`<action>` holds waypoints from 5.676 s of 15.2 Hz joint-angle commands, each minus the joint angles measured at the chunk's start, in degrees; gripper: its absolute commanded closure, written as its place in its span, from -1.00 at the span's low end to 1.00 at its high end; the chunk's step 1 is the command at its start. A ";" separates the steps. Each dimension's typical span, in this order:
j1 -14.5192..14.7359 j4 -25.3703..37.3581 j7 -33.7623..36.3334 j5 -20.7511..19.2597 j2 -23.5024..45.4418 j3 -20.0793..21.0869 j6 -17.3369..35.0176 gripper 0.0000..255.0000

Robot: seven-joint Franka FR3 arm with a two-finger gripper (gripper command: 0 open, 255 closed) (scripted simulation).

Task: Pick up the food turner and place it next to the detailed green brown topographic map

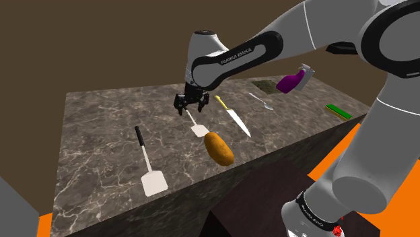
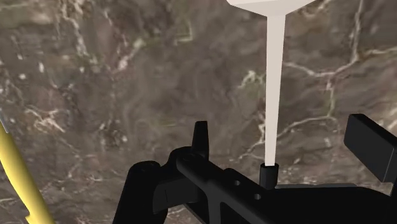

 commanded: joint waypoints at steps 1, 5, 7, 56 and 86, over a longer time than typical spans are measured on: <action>0.00 0.01 0.00 -0.02 0.05 -0.01 0.06 -1.00; 0.00 0.01 0.00 -0.02 0.05 -0.01 0.05 1.00; 0.00 0.01 0.00 -0.02 0.05 -0.01 0.05 1.00; -16.47 -17.20 -38.76 4.13 -25.79 -19.84 -7.76 1.00; -27.53 -8.81 -71.61 9.15 -10.98 -38.36 -2.37 1.00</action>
